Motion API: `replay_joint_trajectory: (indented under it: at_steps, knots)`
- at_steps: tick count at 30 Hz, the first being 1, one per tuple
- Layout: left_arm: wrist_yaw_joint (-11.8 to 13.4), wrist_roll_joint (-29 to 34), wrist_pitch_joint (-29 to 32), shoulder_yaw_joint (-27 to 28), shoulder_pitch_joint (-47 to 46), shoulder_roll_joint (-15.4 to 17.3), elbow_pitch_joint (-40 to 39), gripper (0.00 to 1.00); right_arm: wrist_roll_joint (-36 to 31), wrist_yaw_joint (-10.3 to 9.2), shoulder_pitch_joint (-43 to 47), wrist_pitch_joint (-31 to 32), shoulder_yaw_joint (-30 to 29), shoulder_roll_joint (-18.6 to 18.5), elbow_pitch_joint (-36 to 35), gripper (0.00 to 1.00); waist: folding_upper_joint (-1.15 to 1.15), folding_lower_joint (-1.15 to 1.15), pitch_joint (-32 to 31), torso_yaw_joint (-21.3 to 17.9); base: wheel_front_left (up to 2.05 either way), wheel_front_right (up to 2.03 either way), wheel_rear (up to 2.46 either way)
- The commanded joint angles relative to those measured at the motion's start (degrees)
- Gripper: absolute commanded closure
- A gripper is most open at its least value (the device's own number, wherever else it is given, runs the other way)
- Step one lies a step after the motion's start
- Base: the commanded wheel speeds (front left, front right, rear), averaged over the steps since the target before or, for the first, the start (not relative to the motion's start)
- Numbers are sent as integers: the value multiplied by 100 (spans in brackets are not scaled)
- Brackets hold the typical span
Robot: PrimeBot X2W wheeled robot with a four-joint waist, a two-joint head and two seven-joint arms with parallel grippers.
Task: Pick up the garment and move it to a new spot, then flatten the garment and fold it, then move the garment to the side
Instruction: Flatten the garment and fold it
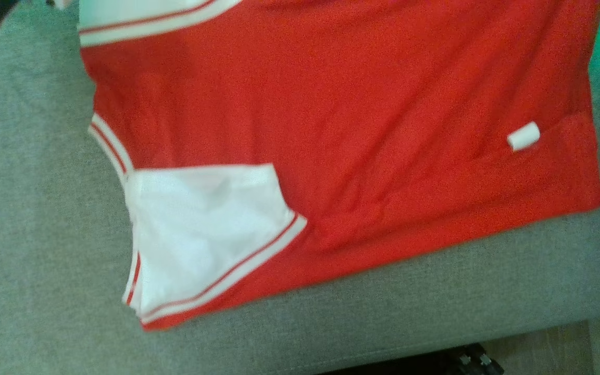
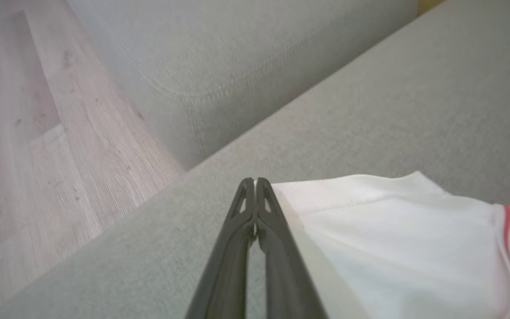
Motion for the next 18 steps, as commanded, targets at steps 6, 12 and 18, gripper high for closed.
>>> replay_joint_trajectory:
  at_steps: [6, 12, 18]
  knots:
    - [10, -77, -848, 280, -683, 272, -245, 100, 244, -4, -89, -474, -166, -423, -122, 100, 0, 0, -176, 141, 0, 0, 0]
    - [10, -400, -1223, 138, -448, 588, -795, 100, 475, -4, 299, -604, -62, -879, -466, 100, 0, 0, -442, 314, 0, 0, 0]
    - [67, -654, -1300, -61, 429, 1231, -1805, 100, 749, -4, 1134, -889, 22, -1391, -883, 100, 0, 0, -765, 554, 0, 0, 0]
